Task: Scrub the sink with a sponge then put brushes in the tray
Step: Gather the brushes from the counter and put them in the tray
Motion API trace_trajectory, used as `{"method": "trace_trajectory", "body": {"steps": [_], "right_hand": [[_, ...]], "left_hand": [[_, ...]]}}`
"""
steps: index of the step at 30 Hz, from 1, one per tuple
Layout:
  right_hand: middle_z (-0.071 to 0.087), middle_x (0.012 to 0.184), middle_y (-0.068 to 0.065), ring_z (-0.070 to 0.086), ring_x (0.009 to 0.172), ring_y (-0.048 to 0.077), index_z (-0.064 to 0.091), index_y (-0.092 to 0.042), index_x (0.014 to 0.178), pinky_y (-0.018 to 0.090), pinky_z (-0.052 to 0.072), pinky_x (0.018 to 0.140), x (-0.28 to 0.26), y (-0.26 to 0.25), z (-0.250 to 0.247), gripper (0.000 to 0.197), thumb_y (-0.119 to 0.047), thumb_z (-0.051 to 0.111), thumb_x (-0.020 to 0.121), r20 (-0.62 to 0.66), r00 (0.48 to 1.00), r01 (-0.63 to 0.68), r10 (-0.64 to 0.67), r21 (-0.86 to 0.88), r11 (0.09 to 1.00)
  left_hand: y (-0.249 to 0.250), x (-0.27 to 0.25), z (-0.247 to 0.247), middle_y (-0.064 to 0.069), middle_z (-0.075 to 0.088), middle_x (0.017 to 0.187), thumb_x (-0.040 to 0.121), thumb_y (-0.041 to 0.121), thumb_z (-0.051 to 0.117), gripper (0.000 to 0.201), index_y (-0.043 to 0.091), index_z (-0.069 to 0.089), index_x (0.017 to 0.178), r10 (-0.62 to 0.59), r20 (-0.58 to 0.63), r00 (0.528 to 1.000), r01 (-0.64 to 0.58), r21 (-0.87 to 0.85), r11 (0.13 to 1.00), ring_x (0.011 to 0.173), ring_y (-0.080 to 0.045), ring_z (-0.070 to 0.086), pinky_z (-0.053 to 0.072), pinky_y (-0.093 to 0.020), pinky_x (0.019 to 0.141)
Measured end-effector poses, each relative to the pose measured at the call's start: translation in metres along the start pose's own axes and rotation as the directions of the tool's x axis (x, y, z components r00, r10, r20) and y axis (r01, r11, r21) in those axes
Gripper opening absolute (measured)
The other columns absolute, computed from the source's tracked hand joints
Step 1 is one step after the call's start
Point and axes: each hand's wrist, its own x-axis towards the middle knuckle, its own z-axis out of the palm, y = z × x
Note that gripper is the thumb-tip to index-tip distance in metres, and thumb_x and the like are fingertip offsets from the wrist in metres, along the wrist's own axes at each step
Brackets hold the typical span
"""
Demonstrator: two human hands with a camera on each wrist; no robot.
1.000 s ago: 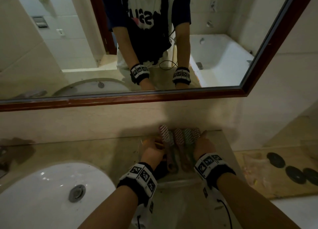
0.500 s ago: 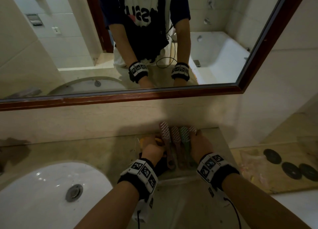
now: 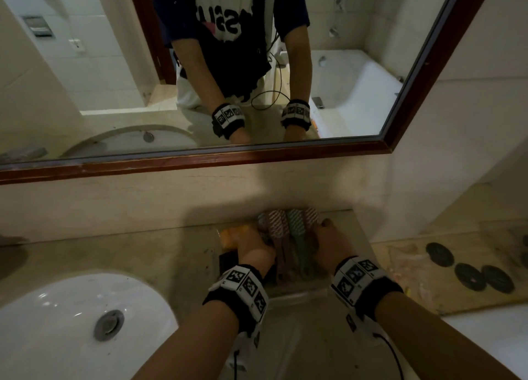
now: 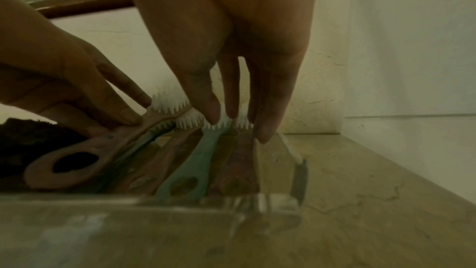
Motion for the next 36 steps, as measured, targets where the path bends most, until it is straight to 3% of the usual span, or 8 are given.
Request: {"method": "trace_trajectory", "body": {"steps": [5, 8, 11, 14, 18, 30, 33, 36], "right_hand": [[0.044, 0.136, 0.012, 0.053, 0.113, 0.035, 0.050, -0.009, 0.130, 0.038, 0.049, 0.088, -0.003, -0.004, 0.005, 0.041, -0.007, 0.052, 0.088, -0.057, 0.996, 0.074, -0.072, 0.024, 0.997], [0.050, 0.132, 0.014, 0.051, 0.117, 0.034, 0.057, -0.009, 0.122, 0.039, 0.048, 0.094, -0.005, -0.010, 0.008, 0.035, -0.011, 0.056, 0.087, 0.002, 0.990, 0.141, -0.141, 0.044, 0.989], [0.054, 0.130, 0.016, 0.053, 0.117, 0.033, 0.057, -0.007, 0.124, 0.039, 0.045, 0.099, -0.010, -0.018, 0.009, 0.033, -0.019, 0.050, 0.093, 0.064, 0.976, 0.199, -0.207, 0.110, 0.974], [0.064, 0.100, 0.015, 0.060, 0.090, 0.028, 0.067, -0.012, 0.097, 0.035, 0.044, 0.086, -0.013, -0.023, 0.013, 0.023, -0.024, 0.047, 0.096, 0.130, 0.973, 0.173, -0.192, 0.148, 0.974], [0.064, 0.116, 0.018, 0.059, 0.106, 0.034, 0.062, -0.009, 0.117, 0.037, 0.047, 0.086, -0.011, -0.025, 0.014, 0.030, -0.024, 0.050, 0.094, 0.153, 0.974, 0.147, -0.170, 0.150, 0.978], [0.060, 0.125, 0.017, 0.056, 0.115, 0.032, 0.059, -0.007, 0.121, 0.034, 0.044, 0.092, -0.011, -0.031, 0.011, 0.031, -0.019, 0.048, 0.095, 0.166, 0.969, 0.162, -0.184, 0.136, 0.977], [0.064, 0.115, 0.017, 0.058, 0.107, 0.032, 0.064, -0.007, 0.110, 0.034, 0.044, 0.081, -0.007, -0.032, 0.008, 0.026, -0.020, 0.048, 0.095, 0.178, 0.970, 0.148, -0.166, 0.111, 0.983], [0.054, 0.073, 0.005, 0.053, 0.089, 0.021, 0.056, -0.018, 0.067, 0.029, 0.037, 0.073, -0.006, -0.035, -0.002, 0.031, -0.018, 0.045, 0.096, 0.228, 0.965, 0.125, -0.130, 0.037, 0.991]], "left_hand": [[-0.002, 0.002, 0.002, -0.020, 0.068, 0.110, 0.079, 0.011, 0.064, 0.034, -0.001, 0.064, 0.112, 0.024, -0.054, 0.998, -0.020, 0.063, 0.998, 0.102, -0.036, 0.065, 0.056, -0.041, 0.088], [0.001, 0.006, 0.003, -0.016, 0.070, 0.107, 0.089, 0.015, 0.057, 0.021, 0.003, 0.068, 0.103, -0.011, -0.024, 1.000, 0.014, 0.119, 0.993, 0.097, -0.030, 0.067, 0.051, -0.028, 0.073], [0.002, 0.007, 0.004, -0.016, 0.070, 0.105, 0.093, 0.016, 0.055, 0.020, 0.004, 0.069, 0.100, -0.030, 0.010, 0.999, 0.028, 0.145, 0.989, 0.096, -0.031, 0.067, 0.048, -0.029, 0.069], [0.000, 0.008, 0.006, -0.016, 0.070, 0.106, 0.093, 0.016, 0.054, 0.021, 0.004, 0.069, 0.101, -0.020, 0.012, 1.000, 0.018, 0.178, 0.984, 0.097, -0.032, 0.066, 0.044, -0.028, 0.069], [0.000, 0.010, 0.006, -0.014, 0.069, 0.109, 0.093, 0.017, 0.055, 0.020, 0.006, 0.068, 0.102, 0.003, 0.004, 1.000, -0.004, 0.206, 0.979, 0.098, -0.032, 0.066, 0.050, -0.032, 0.074], [0.006, 0.003, -0.002, -0.016, 0.066, 0.114, 0.096, 0.016, 0.046, 0.024, 0.006, 0.063, 0.109, 0.041, 0.009, 0.999, -0.042, 0.261, 0.964, 0.103, -0.031, 0.063, 0.052, -0.036, 0.083], [0.009, 0.001, -0.010, -0.012, 0.066, 0.115, 0.095, 0.025, 0.048, 0.026, 0.013, 0.059, 0.115, 0.054, 0.023, 0.998, -0.058, 0.314, 0.948, 0.105, -0.030, 0.063, 0.049, -0.034, 0.078], [0.012, -0.008, -0.022, -0.010, 0.066, 0.117, 0.093, 0.028, 0.049, 0.028, 0.017, 0.055, 0.119, 0.109, 0.026, 0.994, -0.111, 0.360, 0.926, 0.107, -0.030, 0.063, 0.048, -0.034, 0.081]]}}
